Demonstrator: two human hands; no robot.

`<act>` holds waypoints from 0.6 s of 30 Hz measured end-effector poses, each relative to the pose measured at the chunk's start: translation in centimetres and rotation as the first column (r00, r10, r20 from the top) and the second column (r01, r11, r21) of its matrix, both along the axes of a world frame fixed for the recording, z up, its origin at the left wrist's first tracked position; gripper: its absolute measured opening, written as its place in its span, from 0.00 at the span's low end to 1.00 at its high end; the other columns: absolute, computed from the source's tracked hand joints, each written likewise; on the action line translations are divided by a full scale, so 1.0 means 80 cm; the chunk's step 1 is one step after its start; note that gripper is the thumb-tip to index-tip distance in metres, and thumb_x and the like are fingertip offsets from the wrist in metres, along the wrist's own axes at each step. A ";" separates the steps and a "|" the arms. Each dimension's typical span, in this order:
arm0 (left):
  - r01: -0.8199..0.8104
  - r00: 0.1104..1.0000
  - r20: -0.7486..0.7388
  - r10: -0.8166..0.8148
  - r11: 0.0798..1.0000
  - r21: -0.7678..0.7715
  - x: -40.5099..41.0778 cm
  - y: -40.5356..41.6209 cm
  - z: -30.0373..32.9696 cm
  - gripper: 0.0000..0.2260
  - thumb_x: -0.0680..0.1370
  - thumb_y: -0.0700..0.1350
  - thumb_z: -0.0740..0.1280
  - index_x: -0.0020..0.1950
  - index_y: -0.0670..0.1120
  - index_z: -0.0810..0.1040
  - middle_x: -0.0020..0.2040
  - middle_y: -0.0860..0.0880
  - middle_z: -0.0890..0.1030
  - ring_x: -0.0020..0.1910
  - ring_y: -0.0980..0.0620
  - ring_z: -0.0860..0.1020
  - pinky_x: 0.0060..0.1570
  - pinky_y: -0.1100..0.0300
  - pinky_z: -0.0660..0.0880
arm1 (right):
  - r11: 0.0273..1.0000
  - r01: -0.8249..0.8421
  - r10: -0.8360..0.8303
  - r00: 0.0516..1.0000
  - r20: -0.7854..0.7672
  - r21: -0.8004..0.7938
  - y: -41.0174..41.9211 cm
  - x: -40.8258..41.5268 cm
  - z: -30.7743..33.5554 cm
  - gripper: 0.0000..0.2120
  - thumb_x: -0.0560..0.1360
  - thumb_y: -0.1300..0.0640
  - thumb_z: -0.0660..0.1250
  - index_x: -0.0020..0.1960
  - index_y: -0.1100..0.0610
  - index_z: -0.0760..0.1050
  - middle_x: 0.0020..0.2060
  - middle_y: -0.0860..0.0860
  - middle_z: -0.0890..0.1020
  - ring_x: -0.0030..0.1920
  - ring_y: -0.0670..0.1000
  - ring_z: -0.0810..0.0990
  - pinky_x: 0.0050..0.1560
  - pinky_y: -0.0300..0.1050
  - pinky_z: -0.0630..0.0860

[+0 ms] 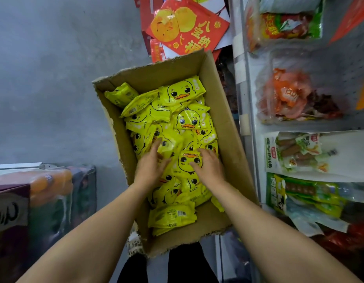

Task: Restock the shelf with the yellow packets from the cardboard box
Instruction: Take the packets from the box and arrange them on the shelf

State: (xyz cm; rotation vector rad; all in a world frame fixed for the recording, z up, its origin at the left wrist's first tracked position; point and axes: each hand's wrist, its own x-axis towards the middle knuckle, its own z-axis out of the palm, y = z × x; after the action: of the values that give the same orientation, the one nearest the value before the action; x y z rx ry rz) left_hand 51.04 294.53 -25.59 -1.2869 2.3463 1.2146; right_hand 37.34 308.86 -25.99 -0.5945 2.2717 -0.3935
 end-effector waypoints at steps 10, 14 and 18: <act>-0.247 0.960 0.146 0.240 0.969 0.027 -0.011 -0.019 -0.043 0.29 0.73 0.52 0.74 0.69 0.44 0.67 0.63 0.43 0.77 0.62 0.41 0.75 0.57 0.51 0.71 | 0.940 -0.237 0.256 0.966 -0.045 0.244 -0.009 -0.007 -0.036 0.37 0.72 0.46 0.74 0.76 0.51 0.62 0.71 0.55 0.69 0.72 0.57 0.65 0.70 0.52 0.65; -0.277 0.944 0.198 0.263 0.960 0.045 -0.022 -0.013 -0.044 0.32 0.69 0.58 0.76 0.63 0.43 0.66 0.59 0.43 0.77 0.58 0.40 0.76 0.51 0.50 0.72 | 0.935 -0.182 0.166 0.983 0.078 0.304 0.003 -0.005 -0.039 0.33 0.70 0.44 0.76 0.72 0.47 0.69 0.65 0.56 0.73 0.67 0.58 0.70 0.64 0.51 0.70; -0.296 0.926 0.266 0.268 0.952 0.072 -0.028 -0.002 -0.048 0.36 0.69 0.59 0.76 0.68 0.45 0.64 0.62 0.43 0.77 0.62 0.39 0.75 0.58 0.47 0.72 | 0.950 -0.115 0.057 0.978 0.200 0.290 0.021 -0.005 -0.040 0.33 0.68 0.44 0.78 0.69 0.55 0.73 0.65 0.56 0.76 0.64 0.57 0.75 0.61 0.47 0.73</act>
State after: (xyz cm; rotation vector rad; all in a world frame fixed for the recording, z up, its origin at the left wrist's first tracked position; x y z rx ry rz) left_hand 48.83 294.37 -29.40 -1.6743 1.9363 1.1568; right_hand 36.97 310.57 -29.18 -0.4749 2.0602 -0.0535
